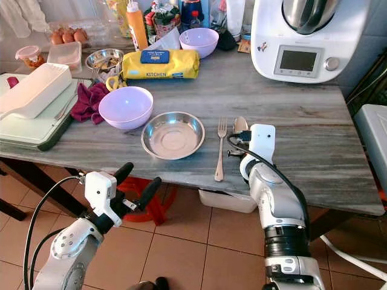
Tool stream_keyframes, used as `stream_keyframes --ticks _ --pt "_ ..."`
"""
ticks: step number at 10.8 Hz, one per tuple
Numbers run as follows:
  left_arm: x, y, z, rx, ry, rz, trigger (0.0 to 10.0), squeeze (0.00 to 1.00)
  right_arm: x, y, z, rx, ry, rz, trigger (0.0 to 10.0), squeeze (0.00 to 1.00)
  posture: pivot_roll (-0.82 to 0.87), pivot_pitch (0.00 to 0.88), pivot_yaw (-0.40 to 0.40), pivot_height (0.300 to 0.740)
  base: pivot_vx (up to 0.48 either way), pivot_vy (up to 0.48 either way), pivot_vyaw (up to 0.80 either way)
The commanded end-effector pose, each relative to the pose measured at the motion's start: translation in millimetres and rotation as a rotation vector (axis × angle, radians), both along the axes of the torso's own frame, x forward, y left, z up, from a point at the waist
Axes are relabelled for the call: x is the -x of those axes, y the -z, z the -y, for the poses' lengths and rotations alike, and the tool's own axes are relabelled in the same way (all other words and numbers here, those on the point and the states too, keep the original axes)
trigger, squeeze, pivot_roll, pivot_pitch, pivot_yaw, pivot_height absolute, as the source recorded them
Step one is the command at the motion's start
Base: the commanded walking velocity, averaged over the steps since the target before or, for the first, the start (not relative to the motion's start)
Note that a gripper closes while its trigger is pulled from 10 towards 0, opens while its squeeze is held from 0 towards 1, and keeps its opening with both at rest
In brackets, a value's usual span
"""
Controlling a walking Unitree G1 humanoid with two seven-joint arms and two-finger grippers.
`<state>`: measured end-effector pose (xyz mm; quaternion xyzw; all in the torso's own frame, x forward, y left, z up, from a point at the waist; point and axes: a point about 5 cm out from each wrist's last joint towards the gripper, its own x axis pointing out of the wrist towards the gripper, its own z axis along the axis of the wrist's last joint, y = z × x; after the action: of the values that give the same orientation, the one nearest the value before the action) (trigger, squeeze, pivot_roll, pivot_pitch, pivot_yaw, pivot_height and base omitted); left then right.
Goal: Setting the table
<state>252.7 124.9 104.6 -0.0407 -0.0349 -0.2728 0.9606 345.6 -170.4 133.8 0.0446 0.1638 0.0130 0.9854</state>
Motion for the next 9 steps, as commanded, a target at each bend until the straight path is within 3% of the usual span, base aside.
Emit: stream_keyframes --ticks 1,2,9 --pt "2.5 5.1 -3.7 -0.018 -0.007 -0.019 10.0 0.0 18.4 48.4 0.2 -0.01 0.003 -0.231 2.6 0.0 -0.04 0.173 0.08 0.74 0.0 0.0 0.0" --pt "2.3 5.3 -4.0 -0.019 -0.007 -0.019 10.0 0.0 17.9 47.6 -1.3 -0.018 0.004 -0.225 4.2 0.0 -0.04 0.173 0.08 0.74 0.0 0.0 0.0" --pt "0.9 4.2 -5.6 -0.025 -0.007 -0.016 10.0 0.0 14.7 46.1 -12.1 -0.128 0.068 -0.197 4.0 0.0 -0.03 0.169 0.086 0.74 0.0 0.0 0.0"
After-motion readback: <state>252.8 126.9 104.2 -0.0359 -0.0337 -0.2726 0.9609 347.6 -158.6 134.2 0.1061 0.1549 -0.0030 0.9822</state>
